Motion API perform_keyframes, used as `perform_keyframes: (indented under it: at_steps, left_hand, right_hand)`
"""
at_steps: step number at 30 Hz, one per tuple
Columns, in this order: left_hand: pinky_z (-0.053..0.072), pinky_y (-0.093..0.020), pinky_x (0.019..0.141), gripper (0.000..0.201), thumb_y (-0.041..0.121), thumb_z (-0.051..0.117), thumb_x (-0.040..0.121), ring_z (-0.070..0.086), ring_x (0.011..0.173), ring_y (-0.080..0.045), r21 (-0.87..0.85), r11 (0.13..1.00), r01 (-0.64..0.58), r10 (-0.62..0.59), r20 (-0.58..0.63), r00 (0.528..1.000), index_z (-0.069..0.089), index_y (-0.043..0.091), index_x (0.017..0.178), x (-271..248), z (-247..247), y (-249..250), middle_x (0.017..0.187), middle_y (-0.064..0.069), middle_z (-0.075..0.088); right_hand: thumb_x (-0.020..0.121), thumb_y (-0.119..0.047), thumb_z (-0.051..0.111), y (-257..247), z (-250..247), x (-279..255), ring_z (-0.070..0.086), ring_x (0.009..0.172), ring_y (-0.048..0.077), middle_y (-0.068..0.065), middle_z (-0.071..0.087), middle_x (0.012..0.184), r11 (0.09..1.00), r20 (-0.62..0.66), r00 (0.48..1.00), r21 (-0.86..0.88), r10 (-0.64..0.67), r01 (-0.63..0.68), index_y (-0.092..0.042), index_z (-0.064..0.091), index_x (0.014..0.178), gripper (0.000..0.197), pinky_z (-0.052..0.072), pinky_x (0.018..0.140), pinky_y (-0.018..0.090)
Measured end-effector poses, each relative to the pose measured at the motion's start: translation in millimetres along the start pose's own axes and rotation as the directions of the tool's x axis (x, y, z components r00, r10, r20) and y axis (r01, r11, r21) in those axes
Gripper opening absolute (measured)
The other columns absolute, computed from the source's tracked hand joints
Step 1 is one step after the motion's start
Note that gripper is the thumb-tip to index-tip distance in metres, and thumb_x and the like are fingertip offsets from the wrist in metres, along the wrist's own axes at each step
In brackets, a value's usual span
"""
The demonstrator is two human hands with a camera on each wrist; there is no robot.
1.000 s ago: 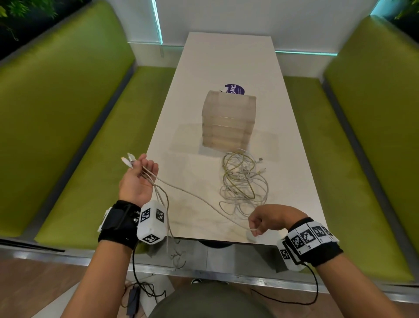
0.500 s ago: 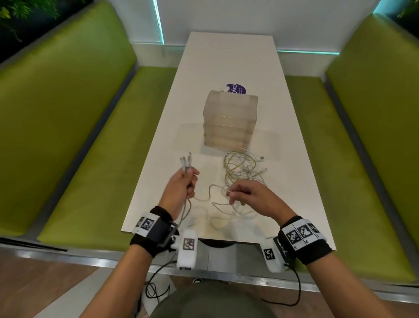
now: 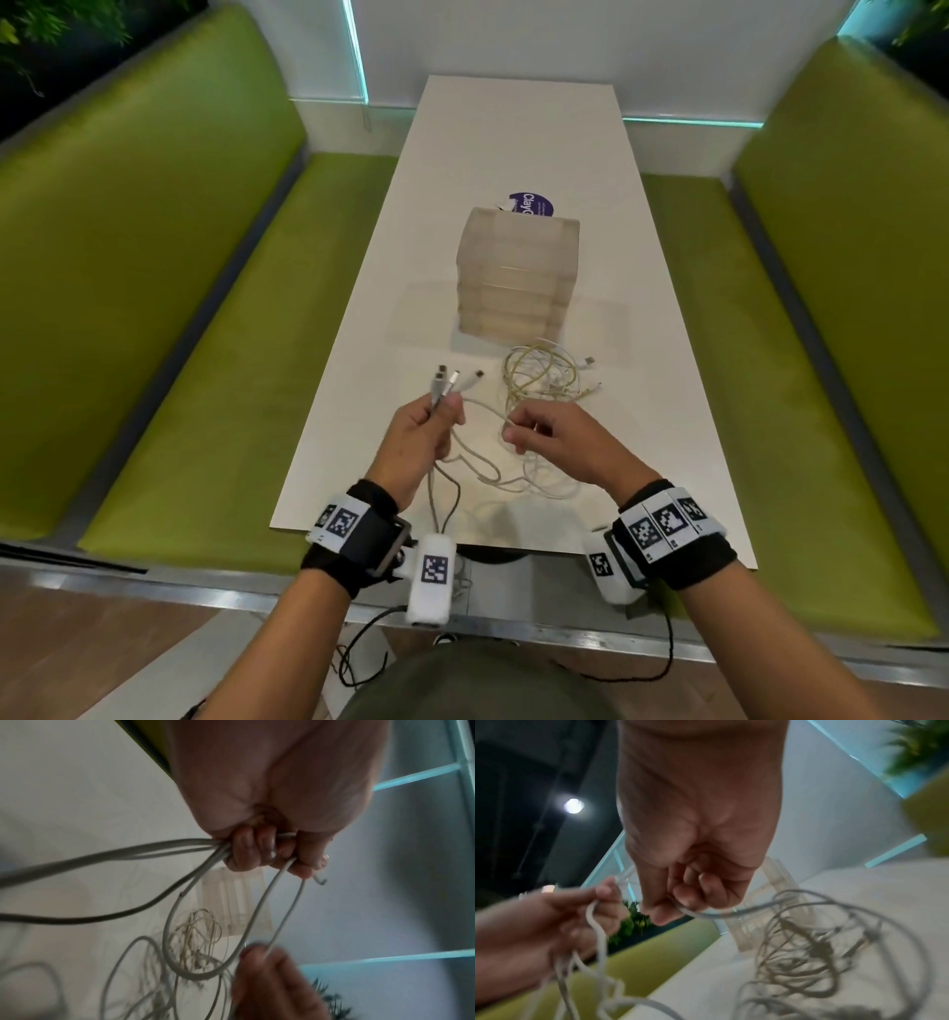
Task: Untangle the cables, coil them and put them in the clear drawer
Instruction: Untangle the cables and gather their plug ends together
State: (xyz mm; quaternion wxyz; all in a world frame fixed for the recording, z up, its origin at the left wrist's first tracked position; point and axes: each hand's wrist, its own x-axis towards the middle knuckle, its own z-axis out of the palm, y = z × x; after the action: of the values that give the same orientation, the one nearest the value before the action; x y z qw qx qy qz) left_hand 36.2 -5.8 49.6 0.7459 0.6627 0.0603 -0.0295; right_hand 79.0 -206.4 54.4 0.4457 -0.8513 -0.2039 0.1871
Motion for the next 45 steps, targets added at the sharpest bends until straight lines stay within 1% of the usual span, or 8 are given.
perform_keyframes:
  at_steps: [3,6,9,17,21,27,39,45]
  left_hand:
    - [0.024,-0.016,0.043,0.03,0.028,0.052,0.093,0.025,0.044,-0.006,-0.123,0.992,-0.032,0.012,-0.159,0.987,0.053,0.015,0.066,8,-21,8,0.054,0.007,0.031]
    - [0.02,-0.017,0.042,0.031,0.021,0.046,0.099,0.023,0.04,-0.003,-0.232,0.969,-0.088,0.013,-0.306,0.952,0.052,0.015,0.068,13,-44,18,0.056,0.006,0.032]
    - [0.02,-0.017,0.04,0.031,0.024,0.046,0.099,0.021,0.04,-0.004,-0.215,0.971,-0.105,0.019,-0.364,0.931,0.052,0.015,0.07,14,-56,16,0.051,0.008,0.03]
    - [0.022,-0.022,0.045,0.02,0.021,0.058,0.093,0.025,0.045,-0.007,0.189,0.981,0.039,-0.009,-0.158,0.987,0.069,0.005,0.089,16,-11,-6,0.052,0.012,0.031]
    - [0.031,-0.012,0.048,0.02,0.018,0.059,0.092,0.039,0.043,0.003,0.248,0.969,0.015,-0.006,-0.036,0.999,0.066,0.0,0.095,15,13,-3,0.044,0.018,0.045]
    - [0.024,-0.02,0.043,0.028,0.029,0.06,0.091,0.022,0.047,-0.01,0.165,0.978,0.13,-0.122,-0.06,0.991,0.052,0.008,0.076,18,15,-8,0.055,0.007,0.027]
    - [0.023,-0.019,0.041,0.047,0.046,0.058,0.089,0.023,0.046,-0.009,0.167,0.939,0.3,-0.302,-0.012,0.953,0.066,0.0,0.083,24,7,-2,0.055,0.005,0.028]
    - [0.024,-0.02,0.04,0.028,0.026,0.055,0.095,0.023,0.045,-0.01,0.159,0.955,0.249,-0.244,-0.053,0.968,0.058,0.005,0.077,25,9,-3,0.059,-0.002,0.027]
  right_hand:
    - [0.092,-0.02,0.059,22,-6,2,0.052,0.067,0.004,-0.012,0.059,0.071,0.973,0.046,0.996,-0.219,0.08,-0.068,-0.02,0.057,0.077,0.016,0.038,0.065,0.025]
    - [0.093,-0.015,0.055,41,-15,3,0.057,0.077,0.015,-0.004,0.063,0.081,0.971,-0.052,0.993,-0.211,0.103,-0.112,-0.013,0.061,0.083,0.012,0.043,0.074,0.035]
    - [0.095,-0.011,0.053,43,-18,7,0.06,0.081,0.01,-0.007,0.064,0.083,0.988,-0.12,0.99,-0.129,0.075,-0.09,-0.01,0.068,0.09,0.016,0.046,0.077,0.029]
    - [0.094,-0.014,0.055,10,1,17,0.061,0.077,0.016,0.001,0.068,0.079,0.991,-0.087,0.995,-0.128,-0.058,0.047,-0.011,0.074,0.098,0.019,0.046,0.075,0.032]
    - [0.094,-0.02,0.055,-2,9,17,0.058,0.075,0.017,0.002,0.067,0.076,0.965,-0.031,0.988,-0.223,-0.15,0.14,-0.011,0.072,0.092,0.02,0.047,0.07,0.035]
    - [0.095,-0.021,0.054,-4,12,17,0.054,0.071,0.016,0.0,0.062,0.073,0.932,-0.054,0.977,-0.314,-0.208,0.181,-0.013,0.069,0.086,0.02,0.046,0.066,0.036]
    - [0.093,-0.02,0.055,-9,24,18,0.058,0.082,0.024,0.004,0.065,0.081,0.892,-0.163,0.946,-0.409,-0.281,0.195,-0.015,0.072,0.096,0.018,0.048,0.068,0.037]
    - [0.094,-0.024,0.055,-8,27,17,0.06,0.088,0.02,0.001,0.069,0.09,0.913,-0.123,0.967,-0.373,-0.222,0.162,-0.021,0.069,0.11,0.021,0.048,0.076,0.036]
